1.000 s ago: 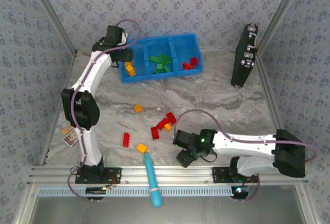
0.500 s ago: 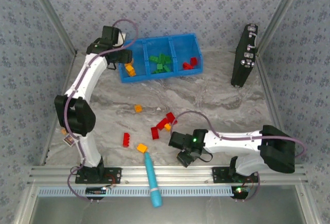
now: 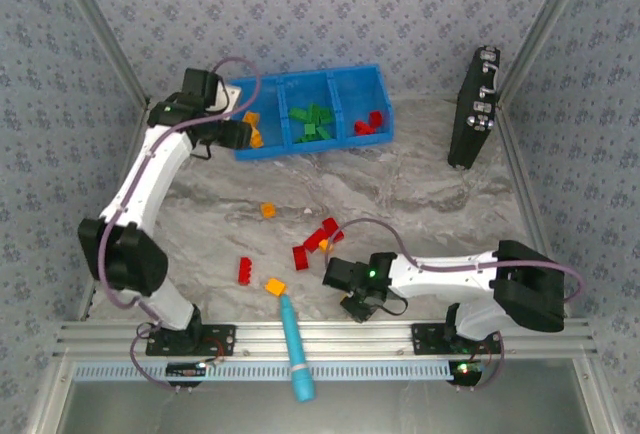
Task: Sort the legos into containers by color
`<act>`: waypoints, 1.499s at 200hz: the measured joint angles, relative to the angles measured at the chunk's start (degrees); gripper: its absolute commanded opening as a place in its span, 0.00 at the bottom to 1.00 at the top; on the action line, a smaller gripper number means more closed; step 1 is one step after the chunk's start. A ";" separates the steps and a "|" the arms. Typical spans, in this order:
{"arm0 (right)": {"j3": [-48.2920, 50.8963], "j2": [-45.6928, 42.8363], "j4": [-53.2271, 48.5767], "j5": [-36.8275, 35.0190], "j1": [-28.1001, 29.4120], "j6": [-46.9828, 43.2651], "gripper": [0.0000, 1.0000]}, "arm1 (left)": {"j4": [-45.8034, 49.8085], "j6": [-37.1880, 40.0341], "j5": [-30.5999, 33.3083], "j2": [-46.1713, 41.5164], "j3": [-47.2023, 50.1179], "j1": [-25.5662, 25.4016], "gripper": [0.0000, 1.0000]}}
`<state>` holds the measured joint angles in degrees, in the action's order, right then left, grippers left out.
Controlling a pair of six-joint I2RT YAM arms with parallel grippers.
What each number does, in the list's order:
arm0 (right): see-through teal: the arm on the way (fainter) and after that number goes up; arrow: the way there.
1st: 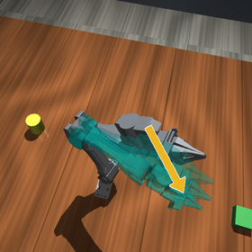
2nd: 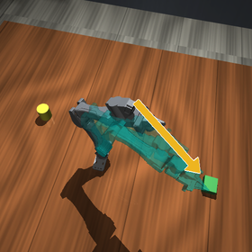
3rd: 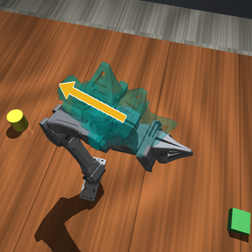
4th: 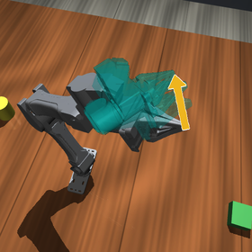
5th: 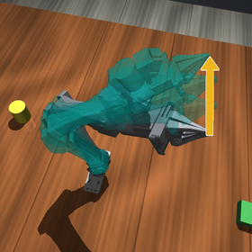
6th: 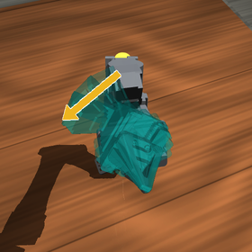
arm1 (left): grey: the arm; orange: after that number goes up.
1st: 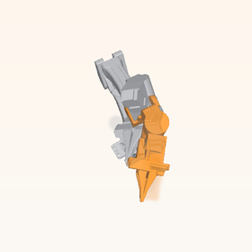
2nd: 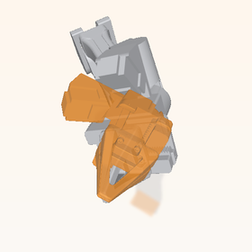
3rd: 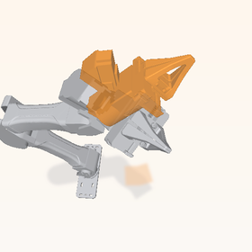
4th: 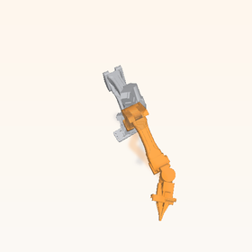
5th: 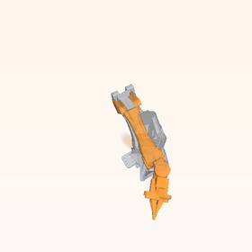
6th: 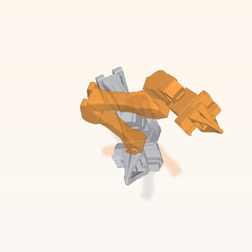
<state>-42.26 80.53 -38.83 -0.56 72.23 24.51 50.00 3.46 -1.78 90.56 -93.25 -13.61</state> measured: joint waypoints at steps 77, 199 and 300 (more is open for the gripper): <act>-8.31 -16.48 0.81 -5.01 -11.06 -10.36 0.25 | -0.20 -4.83 -28.15 -23.87 24.57 6.84 0.72; -23.61 1.95 27.85 -9.27 -19.69 -28.59 0.24 | -37.00 -40.72 -36.65 -38.21 48.28 -2.71 0.73; -26.47 3.17 33.62 -3.89 -19.04 -23.82 0.24 | -50.64 -44.68 -26.84 -39.50 53.88 -8.31 0.74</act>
<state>-68.73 83.70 -5.21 -4.45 53.19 0.69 -0.64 -41.21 -28.62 51.07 -39.38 -21.91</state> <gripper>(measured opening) 0.235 0.737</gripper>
